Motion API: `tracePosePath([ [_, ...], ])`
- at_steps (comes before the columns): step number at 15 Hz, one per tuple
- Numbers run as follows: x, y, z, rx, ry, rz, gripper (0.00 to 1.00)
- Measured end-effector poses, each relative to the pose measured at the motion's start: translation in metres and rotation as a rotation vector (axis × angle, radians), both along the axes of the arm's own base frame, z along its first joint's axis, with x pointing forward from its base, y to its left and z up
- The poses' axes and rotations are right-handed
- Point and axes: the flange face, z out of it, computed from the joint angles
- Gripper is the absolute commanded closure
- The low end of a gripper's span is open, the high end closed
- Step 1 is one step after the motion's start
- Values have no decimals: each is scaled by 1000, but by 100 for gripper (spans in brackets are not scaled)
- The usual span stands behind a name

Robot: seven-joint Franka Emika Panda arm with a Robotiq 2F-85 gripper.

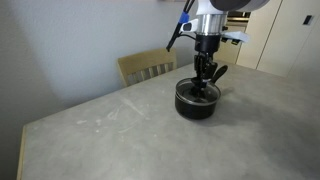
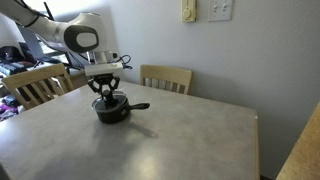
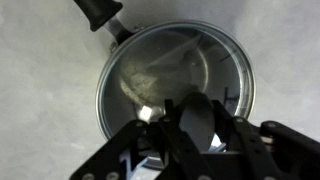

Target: Cover the pot

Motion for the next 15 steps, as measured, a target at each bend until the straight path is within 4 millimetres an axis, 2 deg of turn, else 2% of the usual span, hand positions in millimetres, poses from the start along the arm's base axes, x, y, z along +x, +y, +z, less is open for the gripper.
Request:
tracePosePath([
  [10, 0, 0, 0, 0, 5, 1, 86],
  [15, -6, 0, -3, -4, 64, 5, 86],
])
